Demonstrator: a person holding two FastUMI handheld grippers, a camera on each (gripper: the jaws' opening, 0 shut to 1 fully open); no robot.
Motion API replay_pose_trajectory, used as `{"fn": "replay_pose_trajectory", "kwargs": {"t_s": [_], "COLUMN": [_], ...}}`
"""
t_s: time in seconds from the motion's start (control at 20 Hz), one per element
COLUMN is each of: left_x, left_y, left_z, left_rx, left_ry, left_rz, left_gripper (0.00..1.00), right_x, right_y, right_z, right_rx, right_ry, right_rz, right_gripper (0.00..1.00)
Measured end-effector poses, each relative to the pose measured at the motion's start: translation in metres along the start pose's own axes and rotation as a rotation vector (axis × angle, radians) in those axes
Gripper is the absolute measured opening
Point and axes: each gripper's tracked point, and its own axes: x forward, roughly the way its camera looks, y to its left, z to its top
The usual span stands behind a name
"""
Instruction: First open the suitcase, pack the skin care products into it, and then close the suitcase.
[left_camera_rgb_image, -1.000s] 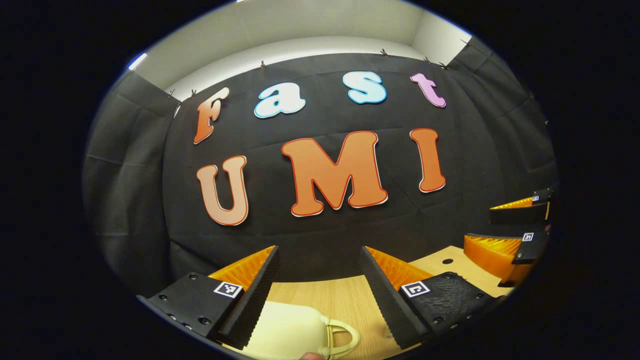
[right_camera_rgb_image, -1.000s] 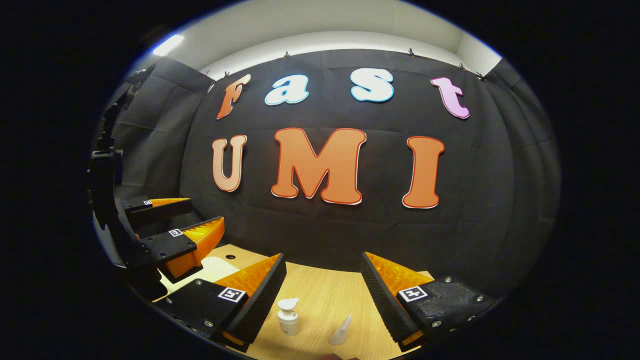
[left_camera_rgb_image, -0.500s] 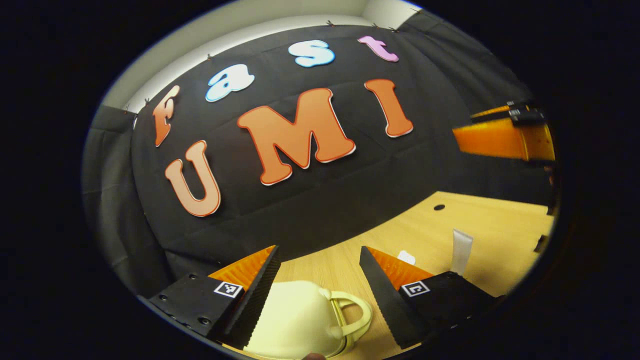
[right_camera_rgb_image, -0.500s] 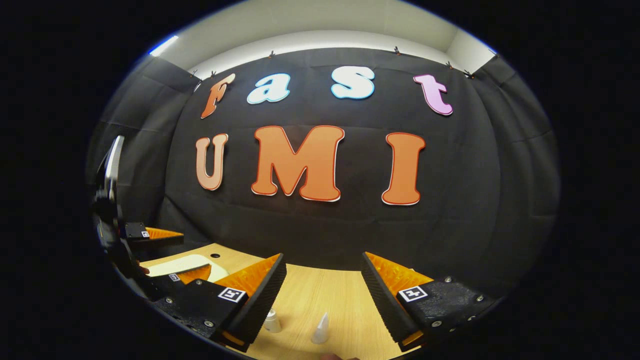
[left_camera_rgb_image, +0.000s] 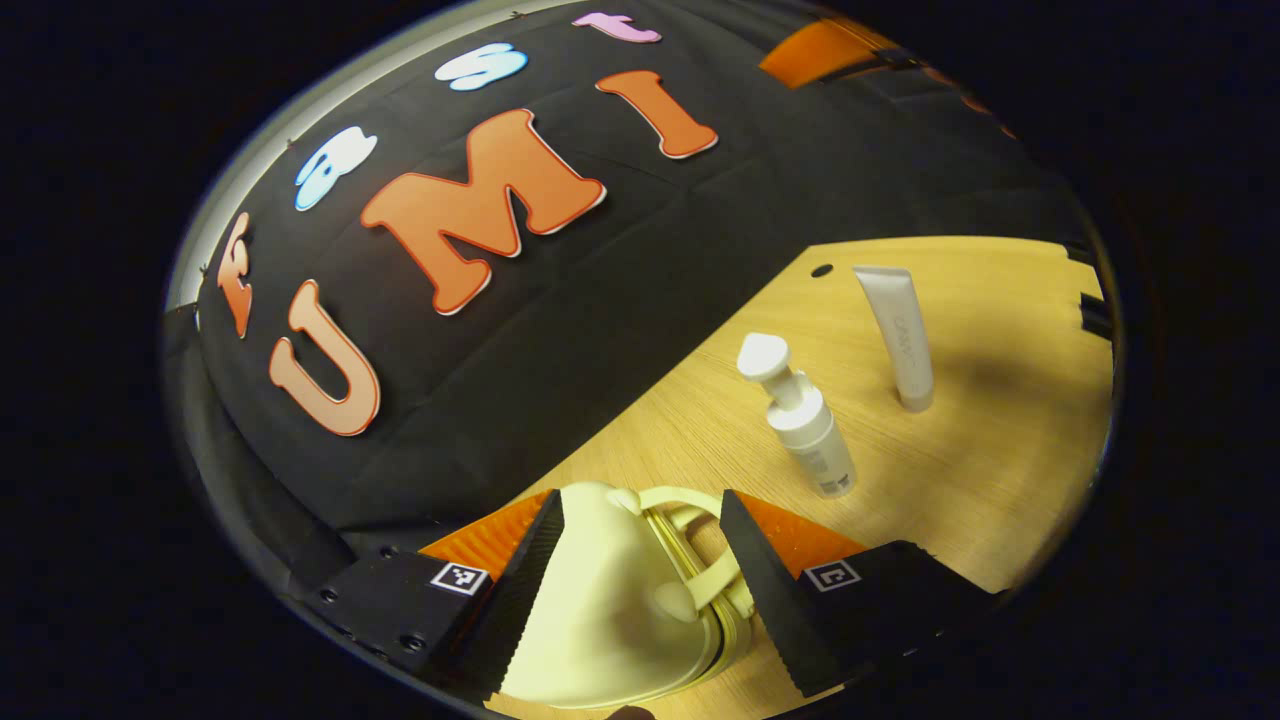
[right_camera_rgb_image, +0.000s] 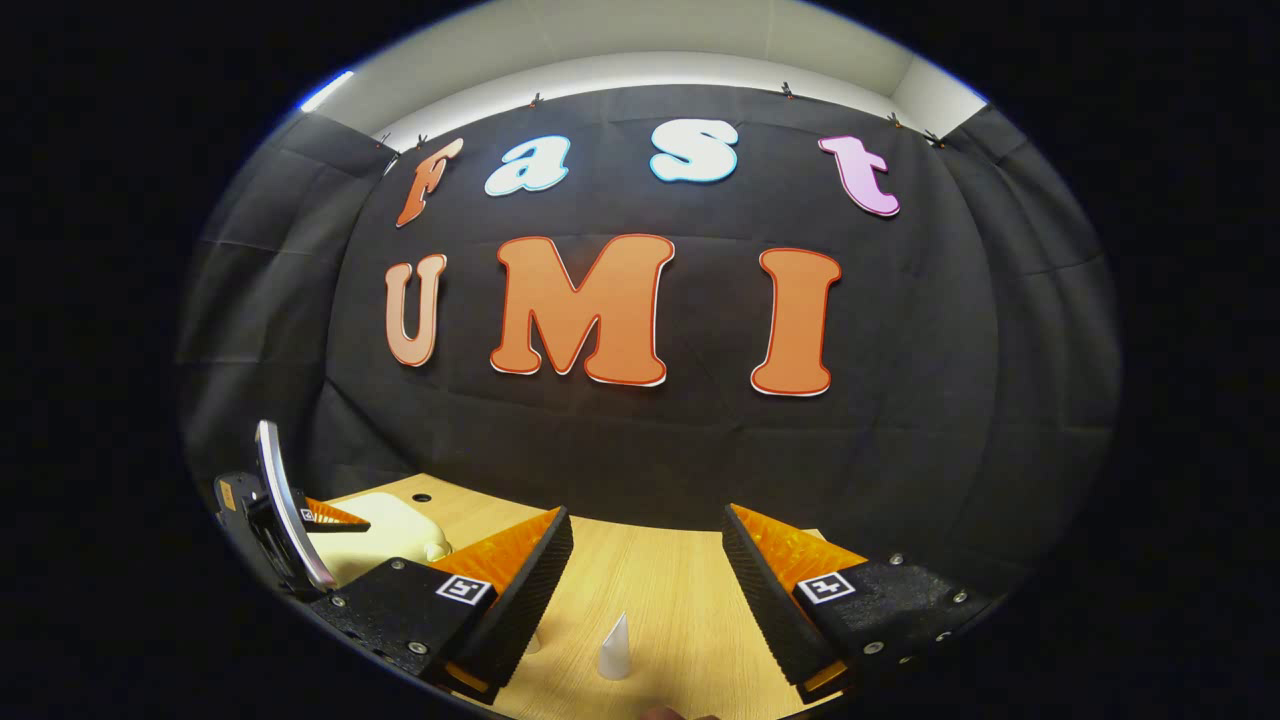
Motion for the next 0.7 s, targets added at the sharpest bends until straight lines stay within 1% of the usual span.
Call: {"fn": "replay_pose_trajectory", "kwargs": {"t_s": [0.15, 0.25, 0.35, 0.5, 0.6, 0.65, 0.7], "left_x": [0.009, 0.015, 0.02, 0.029, 0.039, 0.044, 0.05], "left_y": [-0.021, -0.027, -0.03, -0.032, -0.033, -0.035, -0.037], "left_z": [-0.021, -0.033, -0.044, -0.055, -0.058, -0.059, -0.065], "left_rx": [0.076, 0.129, 0.18, 0.262, 0.342, 0.37, 0.41], "left_ry": [0.031, 0.048, 0.077, 0.098, 0.105, 0.107, 0.128], "left_rz": [-0.063, -0.083, -0.094, -0.083, -0.067, -0.067, -0.061], "left_gripper": [0.98, 0.98, 0.98, 0.98, 0.87, 0.86, 0.67], "right_x": [0.005, 0.006, 0.009, 0.014, 0.017, 0.018, 0.018], "right_y": [-0.004, -0.001, 0.001, 0.001, 0.001, 0.003, 0.004], "right_z": [-0.003, -0.008, -0.011, -0.016, -0.018, -0.02, -0.021], "right_rx": [-0.005, 0.01, 0.004, 0.002, 0.004, 0.002, -0.003], "right_ry": [0.006, 0.023, 0.034, 0.05, 0.054, 0.059, 0.064], "right_rz": [-0.059, -0.079, -0.088, -0.106, -0.117, -0.117, -0.12], "right_gripper": [0.95, 0.95, 0.95, 0.96, 0.95, 0.95, 0.96]}}
